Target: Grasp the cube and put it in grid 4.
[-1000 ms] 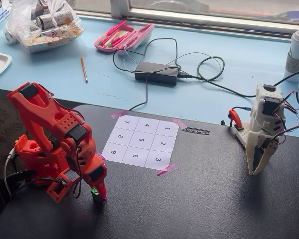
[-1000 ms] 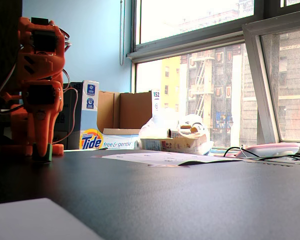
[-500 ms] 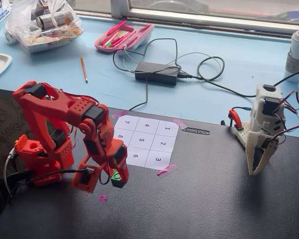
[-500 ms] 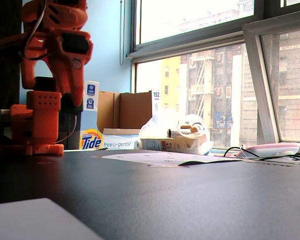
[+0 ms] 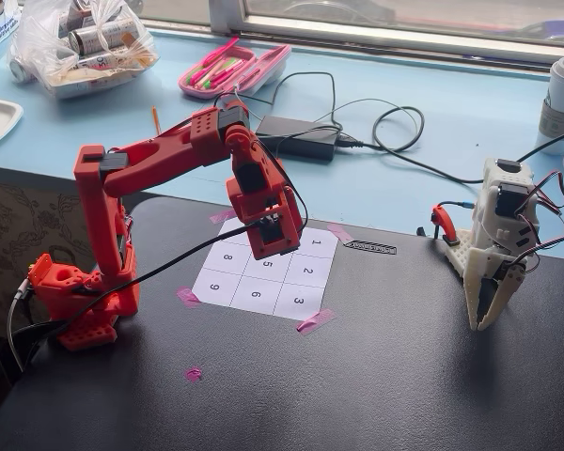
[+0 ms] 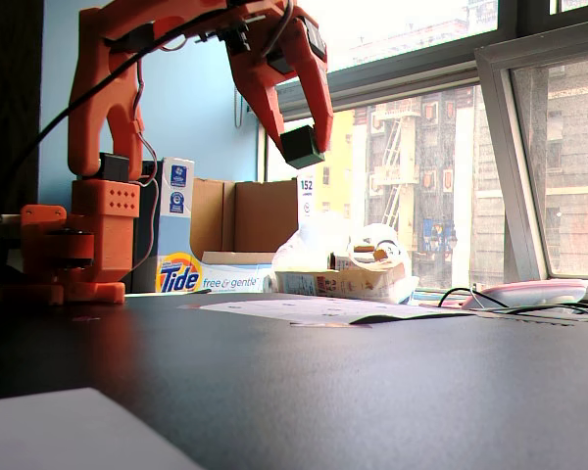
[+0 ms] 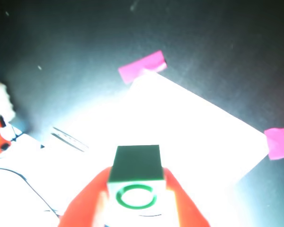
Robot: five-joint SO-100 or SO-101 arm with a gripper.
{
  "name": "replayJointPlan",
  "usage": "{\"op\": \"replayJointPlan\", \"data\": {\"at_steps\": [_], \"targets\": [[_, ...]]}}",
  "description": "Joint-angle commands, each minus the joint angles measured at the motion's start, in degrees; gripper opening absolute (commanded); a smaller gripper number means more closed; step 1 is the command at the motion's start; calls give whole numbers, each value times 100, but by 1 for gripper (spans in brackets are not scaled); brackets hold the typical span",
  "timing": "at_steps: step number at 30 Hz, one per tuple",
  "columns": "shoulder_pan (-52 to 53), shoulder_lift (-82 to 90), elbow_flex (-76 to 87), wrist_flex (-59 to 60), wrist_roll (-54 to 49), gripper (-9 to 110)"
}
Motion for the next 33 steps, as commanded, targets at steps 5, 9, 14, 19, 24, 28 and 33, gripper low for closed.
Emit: {"op": "replayJointPlan", "data": {"at_steps": [5,9,14,19,24,28,33], "targets": [[-1222,-615,-334,-158,9,0],[-1793,-1222,-870,-44,114,0],[-2268,-1775,-1336,-105,70,0],[-2514,-2399,-1942,-105,79,0],[-2707,-2979,-1978,-193,202,0],[-2804,-3243,-1942,-325,272,0],[-2812,-3384,-1942,-352,281,0]]}}
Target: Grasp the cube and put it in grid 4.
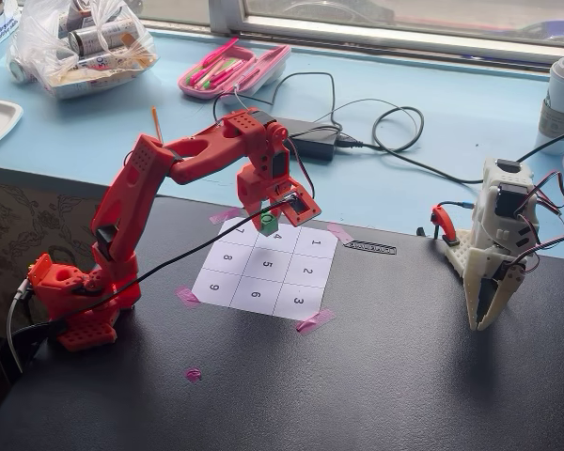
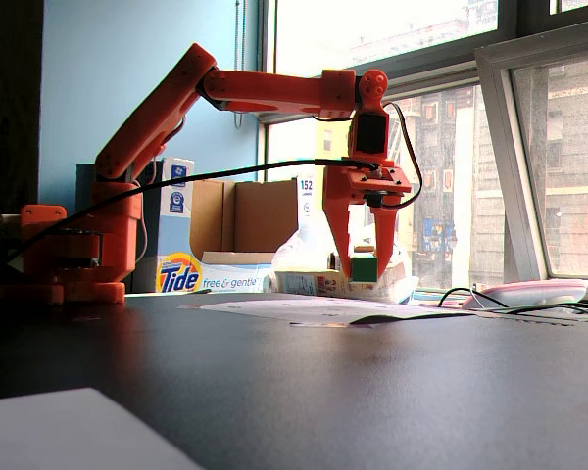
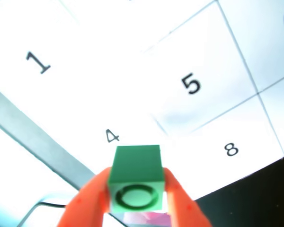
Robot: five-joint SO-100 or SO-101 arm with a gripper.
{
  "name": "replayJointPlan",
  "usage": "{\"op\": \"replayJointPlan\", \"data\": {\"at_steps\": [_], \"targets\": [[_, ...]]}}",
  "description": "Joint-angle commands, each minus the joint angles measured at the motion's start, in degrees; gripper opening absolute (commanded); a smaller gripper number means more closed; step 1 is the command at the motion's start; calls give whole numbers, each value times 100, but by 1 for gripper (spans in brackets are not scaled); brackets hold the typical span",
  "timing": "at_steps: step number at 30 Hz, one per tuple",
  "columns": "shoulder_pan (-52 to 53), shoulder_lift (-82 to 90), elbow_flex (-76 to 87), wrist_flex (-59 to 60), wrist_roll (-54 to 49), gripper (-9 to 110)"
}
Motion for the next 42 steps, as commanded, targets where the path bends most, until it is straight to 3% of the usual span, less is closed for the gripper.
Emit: {"op": "replayJointPlan", "data": {"at_steps": [1,13,21,24,35,42], "targets": [[26,35,-220,-44,26,0],[62,-149,-229,-255,53,0],[53,-35,-264,-70,149,36],[26,35,-264,53,149,39],[615,1978,-378,580,18,37],[1626,3753,-264,1002,-105,15]]}}
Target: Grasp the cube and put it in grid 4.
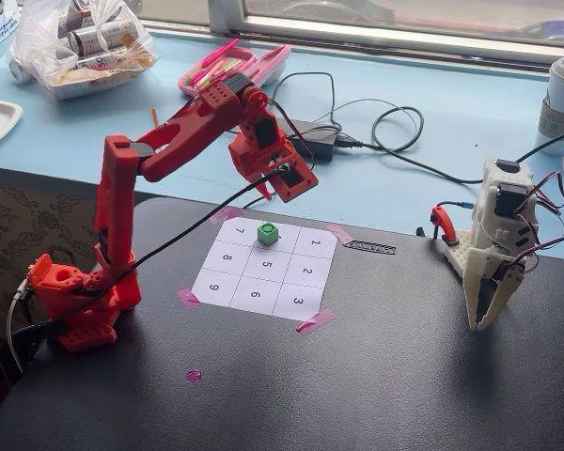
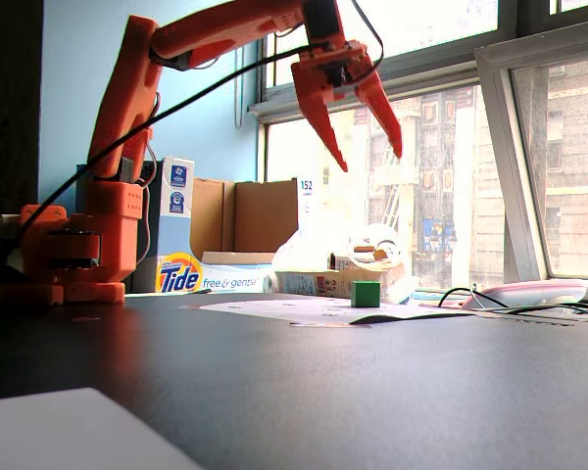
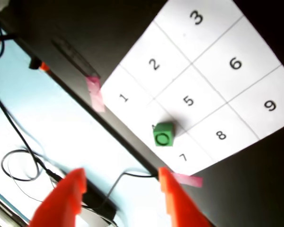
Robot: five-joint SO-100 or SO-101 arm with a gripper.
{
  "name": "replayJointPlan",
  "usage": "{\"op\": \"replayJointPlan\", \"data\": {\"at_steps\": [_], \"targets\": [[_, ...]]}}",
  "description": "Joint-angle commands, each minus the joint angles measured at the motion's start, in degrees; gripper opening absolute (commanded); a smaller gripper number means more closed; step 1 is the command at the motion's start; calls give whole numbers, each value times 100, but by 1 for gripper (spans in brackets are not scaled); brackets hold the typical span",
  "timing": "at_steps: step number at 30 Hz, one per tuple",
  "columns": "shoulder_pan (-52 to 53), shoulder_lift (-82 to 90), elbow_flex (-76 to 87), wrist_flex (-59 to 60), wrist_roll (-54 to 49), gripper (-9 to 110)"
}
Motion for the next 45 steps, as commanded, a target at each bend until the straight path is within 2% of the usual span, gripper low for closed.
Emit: {"op": "replayJointPlan", "data": {"at_steps": [1,4,10,17,25,33,45], "targets": [[580,1099,-185,149,-264,13],[1310,1758,114,105,-844,0],[2663,2997,1037,-422,-1591,0],[3111,5563,4711,-2777,-2048,0],[3313,7620,8183,-4447,-1881,0],[3472,8956,10494,-5071,-1274,0],[3647,10116,12120,-4386,-316,0]]}}
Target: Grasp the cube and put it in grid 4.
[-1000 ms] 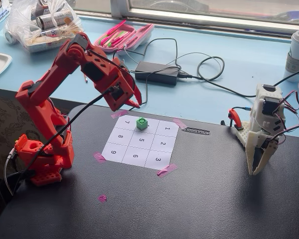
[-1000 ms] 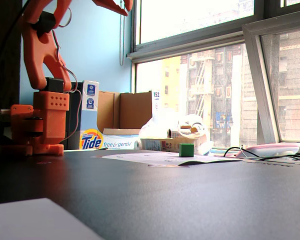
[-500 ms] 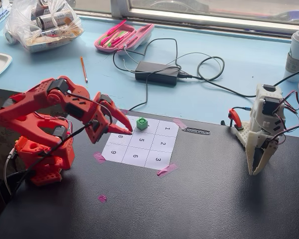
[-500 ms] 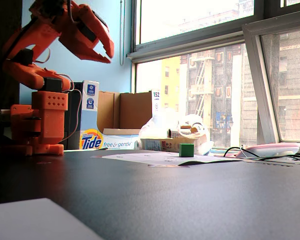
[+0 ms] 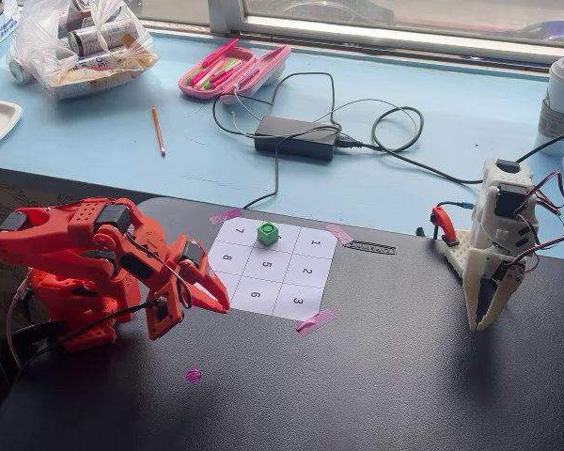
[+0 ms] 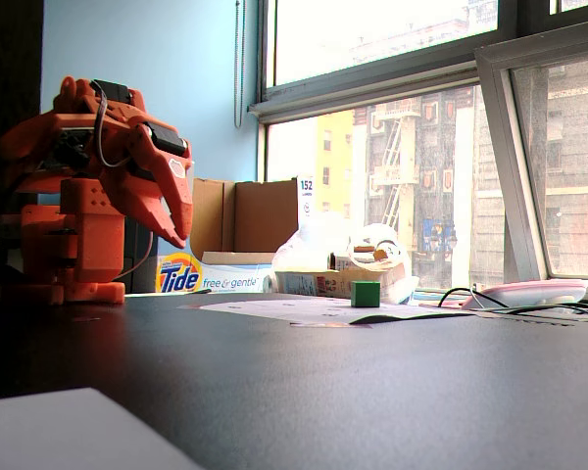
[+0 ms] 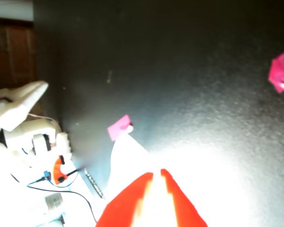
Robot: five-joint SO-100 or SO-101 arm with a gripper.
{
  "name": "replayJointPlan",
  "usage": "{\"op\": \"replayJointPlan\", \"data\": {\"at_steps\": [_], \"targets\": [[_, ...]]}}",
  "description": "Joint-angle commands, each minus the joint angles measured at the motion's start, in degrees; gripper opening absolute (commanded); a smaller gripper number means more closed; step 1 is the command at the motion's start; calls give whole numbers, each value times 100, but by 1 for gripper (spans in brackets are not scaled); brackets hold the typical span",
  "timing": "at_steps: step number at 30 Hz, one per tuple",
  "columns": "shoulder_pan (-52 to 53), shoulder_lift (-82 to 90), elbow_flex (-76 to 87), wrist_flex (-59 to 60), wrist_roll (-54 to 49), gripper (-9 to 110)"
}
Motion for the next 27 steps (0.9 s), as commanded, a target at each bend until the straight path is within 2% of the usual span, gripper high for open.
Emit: {"op": "replayJointPlan", "data": {"at_steps": [1,13,27], "targets": [[79,167,237,123,272,0],[97,185,1063,176,844,0],[202,185,1063,185,976,0]]}}
